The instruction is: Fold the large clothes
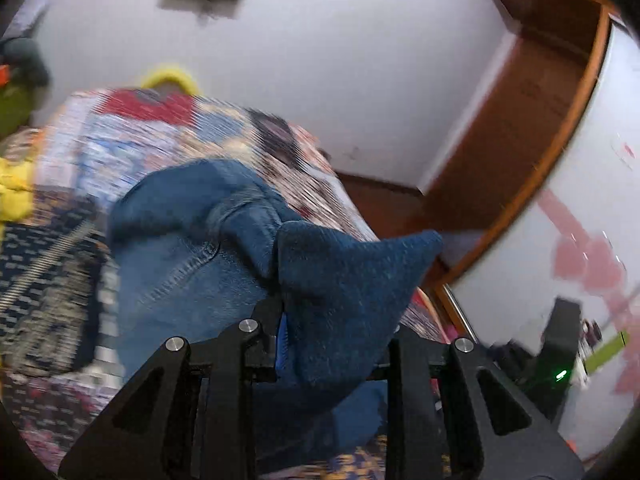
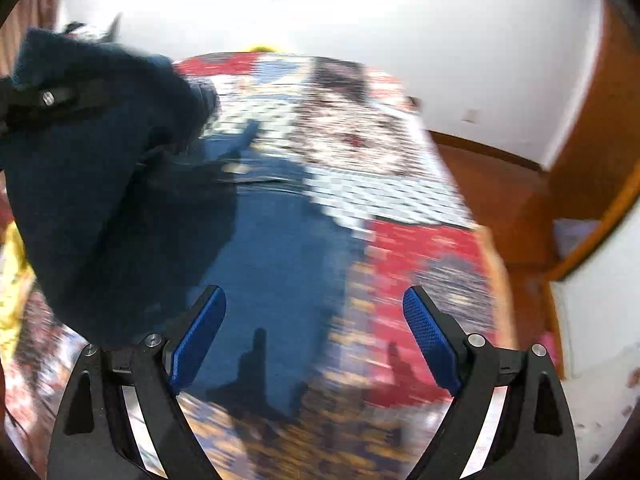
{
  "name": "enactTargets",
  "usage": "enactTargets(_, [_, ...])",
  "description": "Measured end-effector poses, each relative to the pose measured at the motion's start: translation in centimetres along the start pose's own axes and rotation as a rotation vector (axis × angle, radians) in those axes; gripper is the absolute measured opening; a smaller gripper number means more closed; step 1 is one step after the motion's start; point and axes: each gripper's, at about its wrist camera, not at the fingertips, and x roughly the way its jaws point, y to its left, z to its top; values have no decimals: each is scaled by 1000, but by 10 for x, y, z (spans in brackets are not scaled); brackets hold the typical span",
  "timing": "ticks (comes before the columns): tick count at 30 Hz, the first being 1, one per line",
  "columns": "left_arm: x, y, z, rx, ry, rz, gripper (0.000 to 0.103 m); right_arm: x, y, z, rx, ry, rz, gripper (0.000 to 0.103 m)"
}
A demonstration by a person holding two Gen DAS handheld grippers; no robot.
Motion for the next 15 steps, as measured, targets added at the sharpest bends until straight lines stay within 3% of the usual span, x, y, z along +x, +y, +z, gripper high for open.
enactTargets(5, [57,-60,-53,201,165,-3,24,-19,-59,-26,49,18,-113,89])
enactTargets(9, [84,-70,-96,312,293,0,23,-26,-78,-40,80,28,-143,89])
enactTargets(15, [66,-71,-104,340,314,-29,24,-35,-80,-45,93,17,-108,89])
